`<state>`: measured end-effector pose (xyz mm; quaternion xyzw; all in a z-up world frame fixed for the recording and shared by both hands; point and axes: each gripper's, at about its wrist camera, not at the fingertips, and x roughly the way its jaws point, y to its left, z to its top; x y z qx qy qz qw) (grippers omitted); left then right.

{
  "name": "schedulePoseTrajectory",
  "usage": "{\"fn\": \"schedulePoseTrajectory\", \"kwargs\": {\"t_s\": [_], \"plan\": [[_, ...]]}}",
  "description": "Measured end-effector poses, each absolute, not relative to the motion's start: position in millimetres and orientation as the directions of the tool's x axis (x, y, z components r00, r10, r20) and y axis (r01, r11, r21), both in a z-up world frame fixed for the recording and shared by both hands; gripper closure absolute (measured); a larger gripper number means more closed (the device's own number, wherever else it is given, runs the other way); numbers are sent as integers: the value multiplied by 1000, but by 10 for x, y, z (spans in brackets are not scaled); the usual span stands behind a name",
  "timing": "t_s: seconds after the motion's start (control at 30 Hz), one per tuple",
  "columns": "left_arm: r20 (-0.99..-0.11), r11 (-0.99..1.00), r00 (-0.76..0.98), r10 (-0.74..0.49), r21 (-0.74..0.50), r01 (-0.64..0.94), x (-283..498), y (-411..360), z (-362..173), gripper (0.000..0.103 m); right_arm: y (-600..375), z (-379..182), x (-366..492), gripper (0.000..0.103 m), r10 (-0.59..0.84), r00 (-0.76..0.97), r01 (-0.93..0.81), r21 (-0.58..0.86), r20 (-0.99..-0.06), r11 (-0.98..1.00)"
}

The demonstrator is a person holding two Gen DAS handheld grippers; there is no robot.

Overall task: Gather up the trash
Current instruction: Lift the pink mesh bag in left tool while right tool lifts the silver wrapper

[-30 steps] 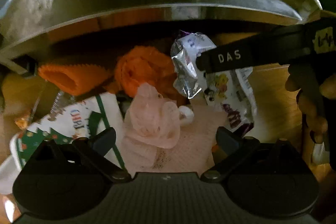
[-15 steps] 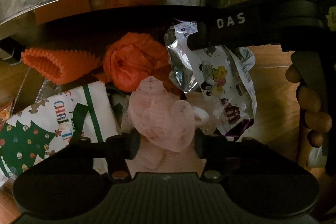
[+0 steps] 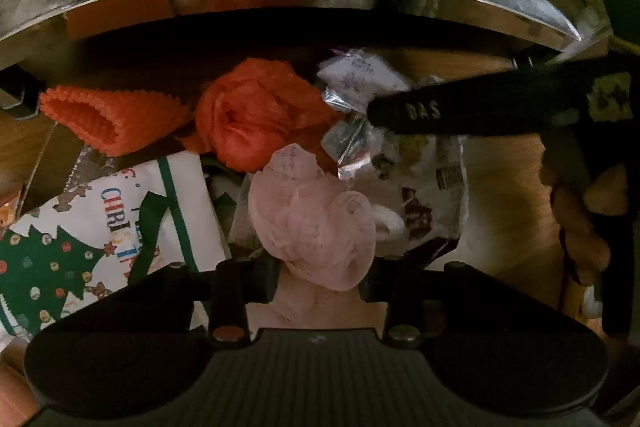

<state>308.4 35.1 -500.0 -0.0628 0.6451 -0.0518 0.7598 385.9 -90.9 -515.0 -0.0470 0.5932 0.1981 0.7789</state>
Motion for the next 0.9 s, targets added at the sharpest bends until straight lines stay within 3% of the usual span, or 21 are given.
{"fn": "schedulePoseTrajectory", "kwargs": {"t_s": [0.33, 0.9], "plan": [[-969, 986, 195, -153, -163, -33, 2942, 390, -4254, 69, -1209, -4142, 3568, 89, 288, 304, -358, 171, -908, 918], [-850, 976, 498, -168, -216, -38, 2228, 404, -1780, 69, -1599, -1624, 2759, 89, 445, 530, -397, 253, -722, 882]]}}
